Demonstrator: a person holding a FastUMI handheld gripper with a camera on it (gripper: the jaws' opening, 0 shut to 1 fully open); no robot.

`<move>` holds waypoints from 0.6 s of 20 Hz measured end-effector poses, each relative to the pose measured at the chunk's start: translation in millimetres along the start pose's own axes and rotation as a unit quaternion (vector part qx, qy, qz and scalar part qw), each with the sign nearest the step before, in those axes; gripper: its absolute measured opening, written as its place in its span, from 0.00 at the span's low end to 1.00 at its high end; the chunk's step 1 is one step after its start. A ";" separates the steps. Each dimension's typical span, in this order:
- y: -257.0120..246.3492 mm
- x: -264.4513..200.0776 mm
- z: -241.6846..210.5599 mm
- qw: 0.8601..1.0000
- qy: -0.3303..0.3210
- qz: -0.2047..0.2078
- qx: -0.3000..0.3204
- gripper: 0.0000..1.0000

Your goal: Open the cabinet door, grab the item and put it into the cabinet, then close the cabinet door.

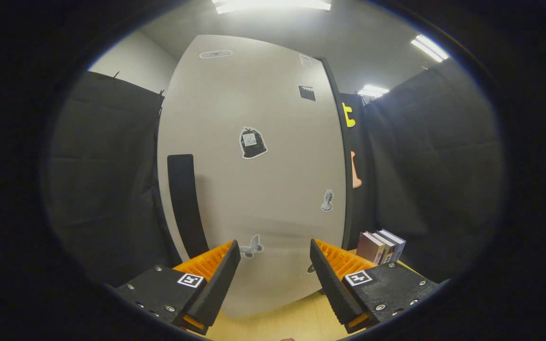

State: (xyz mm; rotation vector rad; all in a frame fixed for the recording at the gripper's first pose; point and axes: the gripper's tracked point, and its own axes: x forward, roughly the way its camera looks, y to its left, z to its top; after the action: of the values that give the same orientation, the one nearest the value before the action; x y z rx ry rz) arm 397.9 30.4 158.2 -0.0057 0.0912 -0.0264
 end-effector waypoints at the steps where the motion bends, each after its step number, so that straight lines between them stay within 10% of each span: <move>1: 1.8 -5.3 0.2 1.000 -0.001 0.001 -0.001 0.93; 12: -7.7 -89.0 3.3 0.999 -0.042 -0.012 0.012 0.93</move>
State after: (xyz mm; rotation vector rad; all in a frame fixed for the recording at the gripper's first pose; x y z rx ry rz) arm 309.4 25.2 169.6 0.0156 0.0059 -0.0508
